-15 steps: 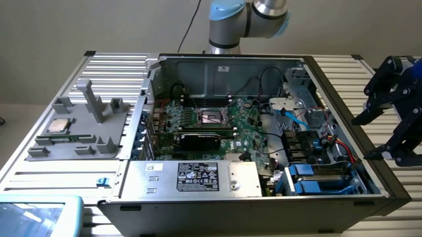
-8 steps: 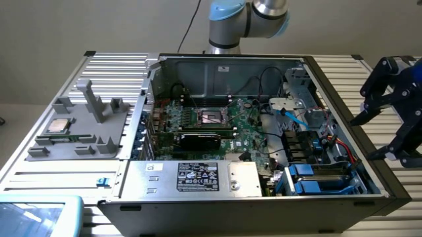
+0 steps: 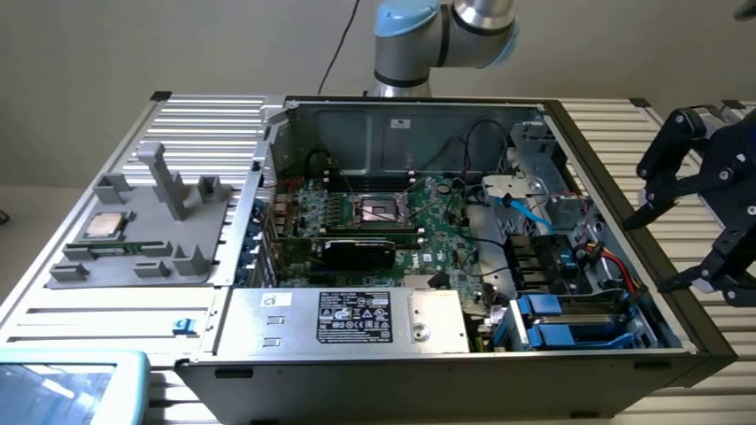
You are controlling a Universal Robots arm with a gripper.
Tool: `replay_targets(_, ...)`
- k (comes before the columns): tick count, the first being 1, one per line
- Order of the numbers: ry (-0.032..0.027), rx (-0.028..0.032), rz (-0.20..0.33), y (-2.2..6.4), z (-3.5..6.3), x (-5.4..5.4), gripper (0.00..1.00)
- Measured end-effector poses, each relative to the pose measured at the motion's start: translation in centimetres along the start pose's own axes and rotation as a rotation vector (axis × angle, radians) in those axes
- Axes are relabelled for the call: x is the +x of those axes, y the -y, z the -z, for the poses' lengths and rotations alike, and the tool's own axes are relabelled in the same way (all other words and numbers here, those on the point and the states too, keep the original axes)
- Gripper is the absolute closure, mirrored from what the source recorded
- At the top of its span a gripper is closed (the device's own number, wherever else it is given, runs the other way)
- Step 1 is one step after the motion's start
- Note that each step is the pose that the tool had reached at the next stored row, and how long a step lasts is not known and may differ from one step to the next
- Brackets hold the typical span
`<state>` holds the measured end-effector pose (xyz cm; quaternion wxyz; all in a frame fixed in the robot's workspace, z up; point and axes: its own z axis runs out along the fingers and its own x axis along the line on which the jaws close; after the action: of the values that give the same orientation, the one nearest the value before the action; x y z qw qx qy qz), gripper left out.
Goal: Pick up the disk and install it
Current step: 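Insert the first disk wire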
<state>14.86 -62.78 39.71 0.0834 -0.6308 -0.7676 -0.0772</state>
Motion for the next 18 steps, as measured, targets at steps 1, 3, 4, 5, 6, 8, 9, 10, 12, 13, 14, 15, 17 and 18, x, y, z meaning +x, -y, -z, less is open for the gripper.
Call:
replay_targets(1, 0.0001, 0.0003, 0.004, 0.03, 0.04, -0.2, 0.39)
replay_targets(3, 0.0001, 0.0007, 0.011, 0.11, 0.11, -0.6, 0.39)
replay_targets(4, 0.0003, 0.0009, 0.014, 0.15, 0.16, -0.8, 0.39)
replay_targets(5, 0.0004, 0.0006, 0.017, 0.19, 0.2, -1.0, 0.39)
replay_targets(6, 0.0009, -0.0009, 0.022, 0.22, 0.22, -1.1, 0.39)
replay_targets(8, 0.0039, -0.0134, 0.043, 0.24, 0.22, -1.2, 0.39)
replay_targets(9, 0.0056, -0.0203, 0.057, 0.23, 0.22, -1.2, 0.39)
replay_targets(10, 0.0075, -0.0272, 0.07, 0.24, 0.21, -1.2, 0.39)
replay_targets(12, 0.011, -0.0399, 0.097, 0.25, 0.2, -1.3, 0.39)
replay_targets(13, 0.0125, -0.045, 0.111, 0.25, 0.19, -1.3, 0.39)
replay_targets(14, 0.0133, -0.0487, 0.124, 0.25, 0.15, -1.3, 0.39)
replay_targets(15, 0.0137, -0.0507, 0.134, 0.26, 0.11, -1.4, 0.39)
replay_targets(17, 0.0144, -0.0525, 0.152, 0.3, 0.04, -1.6, 0.39)
replay_targets(18, 0.0145, -0.053, 0.161, 0.32, 0.0, -1.7, 0.39)
